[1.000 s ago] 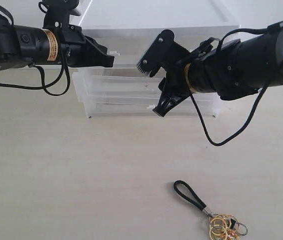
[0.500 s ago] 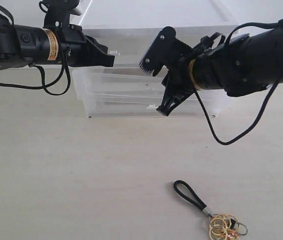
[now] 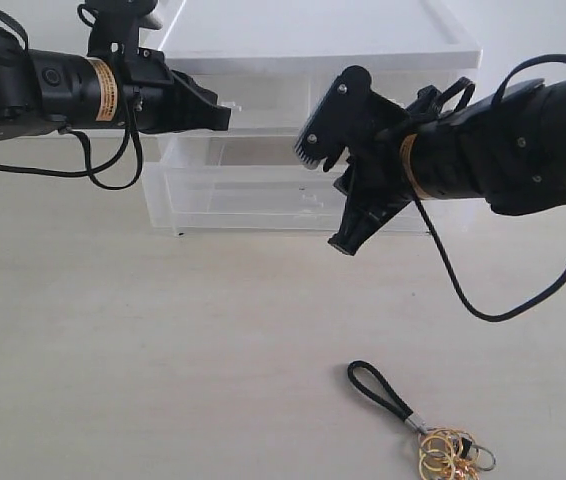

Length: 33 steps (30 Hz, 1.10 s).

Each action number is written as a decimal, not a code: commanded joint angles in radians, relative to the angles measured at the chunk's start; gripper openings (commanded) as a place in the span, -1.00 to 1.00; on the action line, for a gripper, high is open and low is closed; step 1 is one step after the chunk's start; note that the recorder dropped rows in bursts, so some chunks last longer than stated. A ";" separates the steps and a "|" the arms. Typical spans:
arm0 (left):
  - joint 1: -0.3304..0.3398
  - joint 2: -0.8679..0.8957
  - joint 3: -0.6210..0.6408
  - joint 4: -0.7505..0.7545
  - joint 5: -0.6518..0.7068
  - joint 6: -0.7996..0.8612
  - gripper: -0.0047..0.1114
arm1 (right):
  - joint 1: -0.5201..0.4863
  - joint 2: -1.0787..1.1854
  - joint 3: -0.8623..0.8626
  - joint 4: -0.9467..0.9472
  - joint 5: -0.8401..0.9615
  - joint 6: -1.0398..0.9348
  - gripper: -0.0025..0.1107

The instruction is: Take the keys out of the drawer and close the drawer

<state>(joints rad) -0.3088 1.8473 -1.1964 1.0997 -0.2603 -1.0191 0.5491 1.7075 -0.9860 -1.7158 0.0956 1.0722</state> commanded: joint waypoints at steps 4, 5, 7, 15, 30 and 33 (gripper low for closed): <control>0.007 0.023 -0.026 -0.037 0.024 -0.017 -0.85 | 0.007 -0.039 -0.003 0.058 0.094 0.117 -0.66; 0.007 0.023 -0.026 -0.037 0.024 -0.017 -0.85 | 0.007 -0.048 -0.003 0.058 0.091 0.123 -0.49; 0.007 0.023 -0.026 -0.037 0.024 -0.017 -0.85 | 0.009 -0.072 -0.003 0.058 0.091 0.123 -0.10; 0.007 0.023 -0.026 -0.037 0.024 -0.017 -0.85 | 0.009 -0.157 -0.003 0.083 0.115 0.223 -0.24; 0.005 -0.219 0.173 0.011 0.005 -0.034 -0.85 | 0.009 -0.367 0.189 0.198 0.123 0.325 -0.96; 0.005 -0.284 0.273 0.011 -0.088 -0.087 -0.85 | 0.009 -0.370 0.234 0.177 0.094 0.390 -0.96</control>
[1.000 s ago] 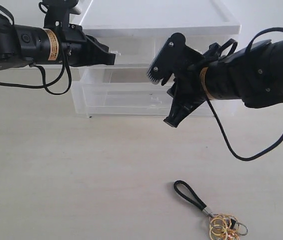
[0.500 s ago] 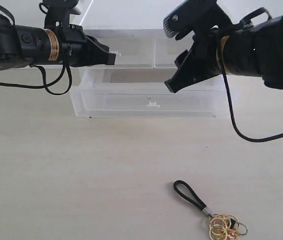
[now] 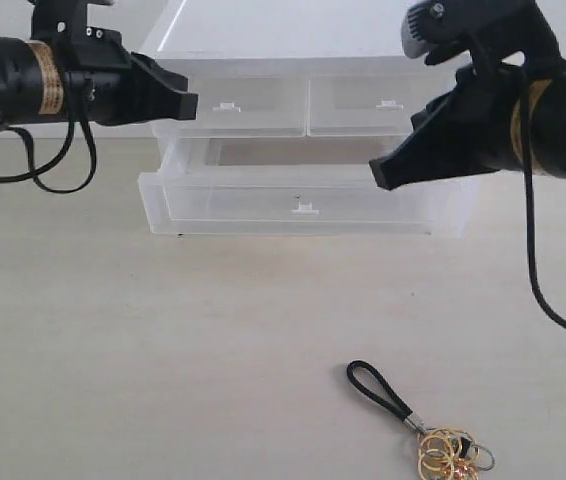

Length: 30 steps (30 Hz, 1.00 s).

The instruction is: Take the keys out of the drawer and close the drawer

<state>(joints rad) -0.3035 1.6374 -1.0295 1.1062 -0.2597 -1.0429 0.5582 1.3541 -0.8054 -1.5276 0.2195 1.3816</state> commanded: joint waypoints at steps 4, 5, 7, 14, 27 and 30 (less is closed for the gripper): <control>-0.034 -0.119 0.216 -0.004 -0.105 -0.080 -0.85 | 0.000 0.002 0.096 -0.018 -0.028 0.157 -0.96; -0.044 -0.119 0.232 -0.013 -0.103 -0.080 -0.85 | 0.000 0.006 0.103 -0.025 -0.028 0.186 -0.96; -0.064 -0.117 0.259 -0.031 -0.103 -0.079 -0.85 | 0.000 0.008 0.124 -0.058 -0.007 0.264 -0.96; -0.079 -0.080 0.272 -0.098 -0.054 -0.025 -0.85 | 0.000 0.041 0.205 -0.217 0.123 0.610 -0.96; -0.079 0.093 0.272 -0.336 -0.162 0.156 -0.85 | 0.000 0.219 0.146 -0.217 0.172 0.595 -0.96; -0.079 0.097 0.272 -0.343 -0.154 0.176 -0.85 | 0.000 0.225 0.127 -0.217 0.193 0.584 -0.96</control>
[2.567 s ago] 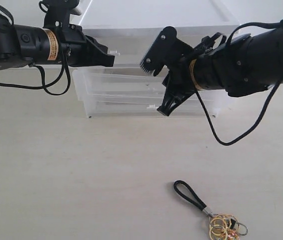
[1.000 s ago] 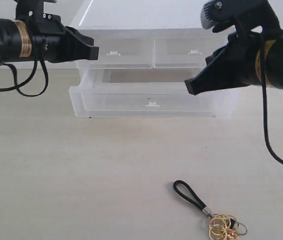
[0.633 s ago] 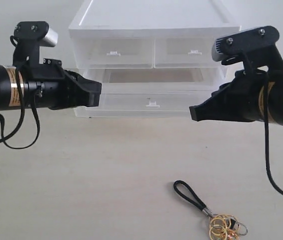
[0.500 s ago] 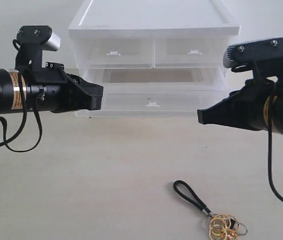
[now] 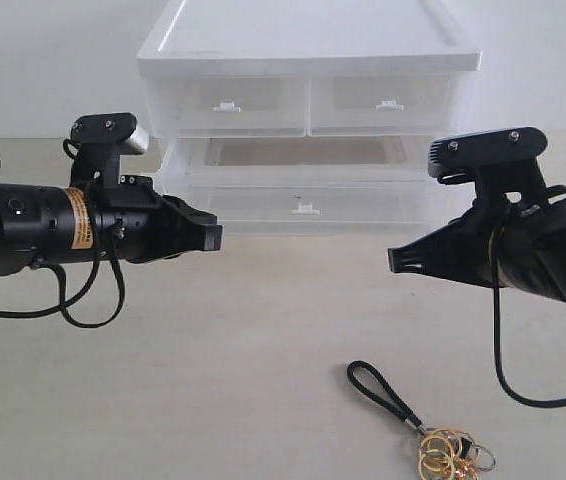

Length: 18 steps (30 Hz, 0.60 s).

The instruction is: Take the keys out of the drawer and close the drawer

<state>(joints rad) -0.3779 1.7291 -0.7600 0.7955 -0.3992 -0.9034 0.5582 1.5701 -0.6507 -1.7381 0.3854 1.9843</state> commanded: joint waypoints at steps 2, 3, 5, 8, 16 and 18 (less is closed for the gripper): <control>-0.005 0.005 0.003 -0.060 -0.014 0.078 -0.85 | 0.000 0.009 -0.049 -0.006 0.029 -0.038 -0.96; -0.005 0.007 0.003 -0.079 -0.014 0.100 -0.85 | 0.000 0.014 -0.059 -0.006 0.036 -0.046 -0.96; -0.005 0.013 0.003 -0.124 -0.016 0.138 -0.85 | -0.002 0.033 -0.088 -0.006 0.040 -0.066 -0.96; -0.005 0.038 -0.004 -0.148 -0.018 0.161 -0.85 | -0.002 0.077 -0.131 -0.006 0.037 -0.103 -0.96; -0.005 0.130 -0.115 -0.148 -0.012 0.161 -0.85 | -0.005 0.149 -0.213 -0.006 0.108 -0.144 -0.96; -0.005 0.154 -0.140 -0.148 -0.007 0.160 -0.85 | -0.034 0.169 -0.235 -0.006 0.103 -0.154 -0.96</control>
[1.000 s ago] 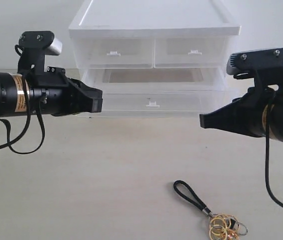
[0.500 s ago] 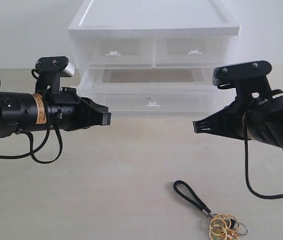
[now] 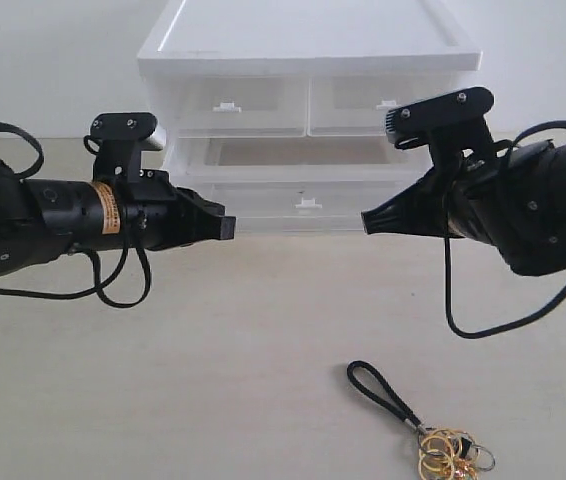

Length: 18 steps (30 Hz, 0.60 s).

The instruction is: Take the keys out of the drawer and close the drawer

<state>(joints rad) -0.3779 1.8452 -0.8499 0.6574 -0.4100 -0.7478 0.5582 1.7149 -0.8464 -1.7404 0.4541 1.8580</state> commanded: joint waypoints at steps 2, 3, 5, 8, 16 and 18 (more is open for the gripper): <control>-0.005 0.057 -0.071 -0.010 0.003 0.004 -0.85 | -0.081 0.048 -0.067 -0.004 -0.004 -0.032 -0.96; -0.005 0.063 -0.080 -0.010 0.006 0.004 -0.85 | -0.102 0.057 -0.081 -0.004 -0.029 -0.032 -0.96; -0.003 0.080 -0.105 -0.010 0.026 0.013 -0.85 | -0.148 0.078 -0.112 -0.004 -0.097 -0.032 -0.96; 0.005 0.107 -0.148 -0.010 0.068 0.042 -0.85 | -0.180 0.100 -0.147 -0.004 -0.139 -0.034 -0.96; 0.054 0.178 -0.294 -0.015 0.094 0.044 -0.85 | -0.180 0.135 -0.245 -0.004 -0.113 -0.065 -0.96; 0.064 0.200 -0.328 -0.015 0.110 0.044 -0.85 | -0.180 0.136 -0.264 -0.004 -0.109 -0.065 -0.96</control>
<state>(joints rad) -0.3316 2.0197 -1.1329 0.6571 -0.3236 -0.7108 0.3860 1.8451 -1.0769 -1.7294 0.3181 1.8053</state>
